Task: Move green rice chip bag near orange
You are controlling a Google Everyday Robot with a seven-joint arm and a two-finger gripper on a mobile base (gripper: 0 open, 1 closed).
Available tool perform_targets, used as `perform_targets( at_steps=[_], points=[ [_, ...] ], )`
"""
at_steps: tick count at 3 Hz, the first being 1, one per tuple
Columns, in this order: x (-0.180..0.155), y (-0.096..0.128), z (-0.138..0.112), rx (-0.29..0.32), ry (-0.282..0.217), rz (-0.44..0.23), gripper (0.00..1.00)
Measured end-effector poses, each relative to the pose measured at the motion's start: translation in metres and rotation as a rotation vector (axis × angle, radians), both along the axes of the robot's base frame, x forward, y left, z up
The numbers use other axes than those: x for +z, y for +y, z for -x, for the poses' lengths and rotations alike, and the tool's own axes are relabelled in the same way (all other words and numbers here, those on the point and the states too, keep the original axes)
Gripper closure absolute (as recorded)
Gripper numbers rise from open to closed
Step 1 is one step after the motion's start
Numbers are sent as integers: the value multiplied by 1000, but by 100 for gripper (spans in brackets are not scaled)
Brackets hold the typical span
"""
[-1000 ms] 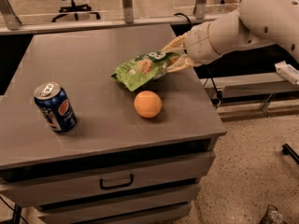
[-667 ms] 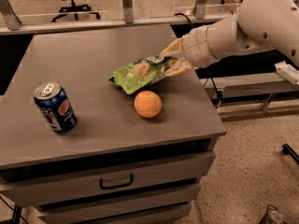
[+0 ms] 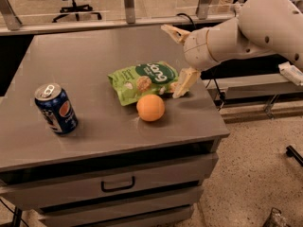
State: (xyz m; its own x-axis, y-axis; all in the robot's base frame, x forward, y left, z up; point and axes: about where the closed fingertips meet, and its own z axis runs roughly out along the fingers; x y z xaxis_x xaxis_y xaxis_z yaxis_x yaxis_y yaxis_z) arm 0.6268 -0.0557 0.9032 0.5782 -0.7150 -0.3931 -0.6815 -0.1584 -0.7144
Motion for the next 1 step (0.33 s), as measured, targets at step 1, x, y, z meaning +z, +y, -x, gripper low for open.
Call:
perform_targets(
  at_steps=[1],
  points=[
    [0, 0, 0, 0, 0, 0, 0]
  ],
)
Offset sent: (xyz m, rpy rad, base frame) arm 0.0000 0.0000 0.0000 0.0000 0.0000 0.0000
